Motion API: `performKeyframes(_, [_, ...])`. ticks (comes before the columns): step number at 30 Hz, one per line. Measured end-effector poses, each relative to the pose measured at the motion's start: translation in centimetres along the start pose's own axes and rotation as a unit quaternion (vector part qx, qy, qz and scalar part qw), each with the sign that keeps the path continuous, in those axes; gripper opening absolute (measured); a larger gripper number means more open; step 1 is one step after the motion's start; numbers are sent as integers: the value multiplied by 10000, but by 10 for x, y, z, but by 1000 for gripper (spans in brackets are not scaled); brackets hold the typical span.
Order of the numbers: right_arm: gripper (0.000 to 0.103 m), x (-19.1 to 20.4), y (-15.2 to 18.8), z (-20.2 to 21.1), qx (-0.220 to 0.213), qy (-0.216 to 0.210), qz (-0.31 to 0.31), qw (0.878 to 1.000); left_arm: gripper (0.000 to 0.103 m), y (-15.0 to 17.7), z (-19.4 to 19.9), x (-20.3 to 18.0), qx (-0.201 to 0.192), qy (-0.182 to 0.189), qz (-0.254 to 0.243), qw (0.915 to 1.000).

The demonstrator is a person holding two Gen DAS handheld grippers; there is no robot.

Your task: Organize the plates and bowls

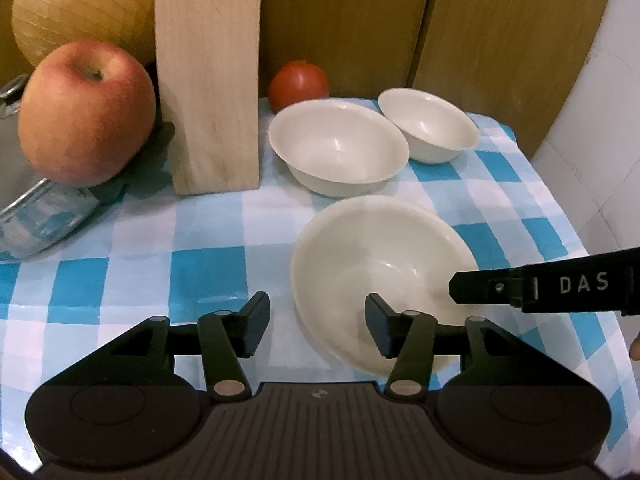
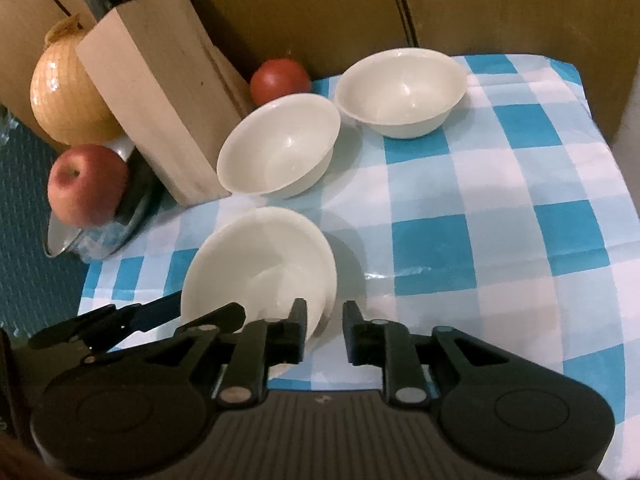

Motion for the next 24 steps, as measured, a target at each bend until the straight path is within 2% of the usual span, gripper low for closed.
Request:
performKeyframes(3, [21, 0, 0, 3, 1, -14, 25, 10000, 64, -4, 4, 5, -50, 3, 88, 9999])
performKeyframes(7, [21, 0, -2, 8, -59, 20, 39, 10000, 64, -10, 11, 13, -132, 22, 201, 9997])
performKeyframes(13, [21, 0, -18, 24, -378, -33, 0, 9993, 65, -28, 20, 24, -357, 14, 425, 9985])
performKeyframes(20, [21, 2, -52, 17, -638, 43, -95, 9979, 66, -54, 3, 20, -321, -18, 564, 9979])
performKeyframes(24, [22, -2, -69, 4, -649, 93, -196, 9977, 68, -75, -14, 20, -190, -59, 717, 9972])
Point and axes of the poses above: each gripper's, at about its wrist camera, not at the fingertips, and z roughly against the way its jaws point, x to its left, y to its underside, the point moved 6 cm from there along -z, roughly the way its jaws point, and after that the axes turned 5 degrees about -y, right-handed, at the moved point
